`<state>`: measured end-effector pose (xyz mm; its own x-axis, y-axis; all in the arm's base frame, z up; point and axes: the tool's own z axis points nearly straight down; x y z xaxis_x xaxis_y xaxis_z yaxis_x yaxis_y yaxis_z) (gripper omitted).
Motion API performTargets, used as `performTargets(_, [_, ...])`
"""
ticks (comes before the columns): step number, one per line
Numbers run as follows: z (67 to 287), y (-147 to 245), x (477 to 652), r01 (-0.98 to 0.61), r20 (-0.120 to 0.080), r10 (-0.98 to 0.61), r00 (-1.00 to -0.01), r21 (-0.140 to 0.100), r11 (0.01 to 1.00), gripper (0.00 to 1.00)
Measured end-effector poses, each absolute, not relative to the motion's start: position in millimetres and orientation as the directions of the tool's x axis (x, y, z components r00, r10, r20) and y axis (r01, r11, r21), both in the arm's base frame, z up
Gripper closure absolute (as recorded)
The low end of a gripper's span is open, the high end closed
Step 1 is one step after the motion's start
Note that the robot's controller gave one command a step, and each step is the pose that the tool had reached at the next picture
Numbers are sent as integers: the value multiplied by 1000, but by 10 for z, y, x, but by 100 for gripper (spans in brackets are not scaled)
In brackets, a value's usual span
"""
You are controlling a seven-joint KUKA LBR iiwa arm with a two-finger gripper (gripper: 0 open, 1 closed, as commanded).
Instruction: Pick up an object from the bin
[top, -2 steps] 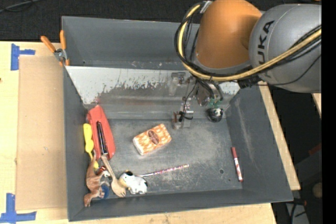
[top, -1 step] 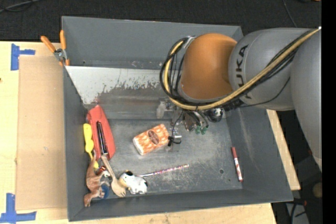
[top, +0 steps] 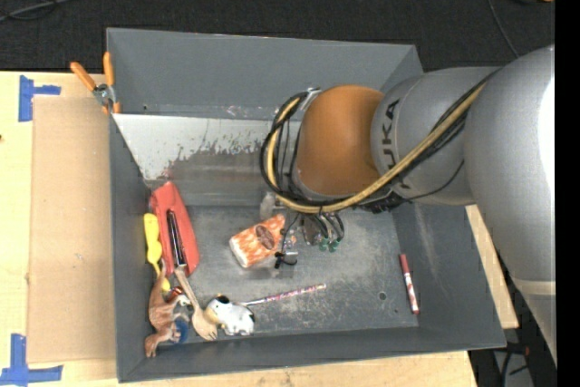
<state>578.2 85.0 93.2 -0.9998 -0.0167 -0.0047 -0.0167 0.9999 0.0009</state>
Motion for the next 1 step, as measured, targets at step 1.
performTargets(1, [712,462,6014,51,-3,51,-999,2,999,100])
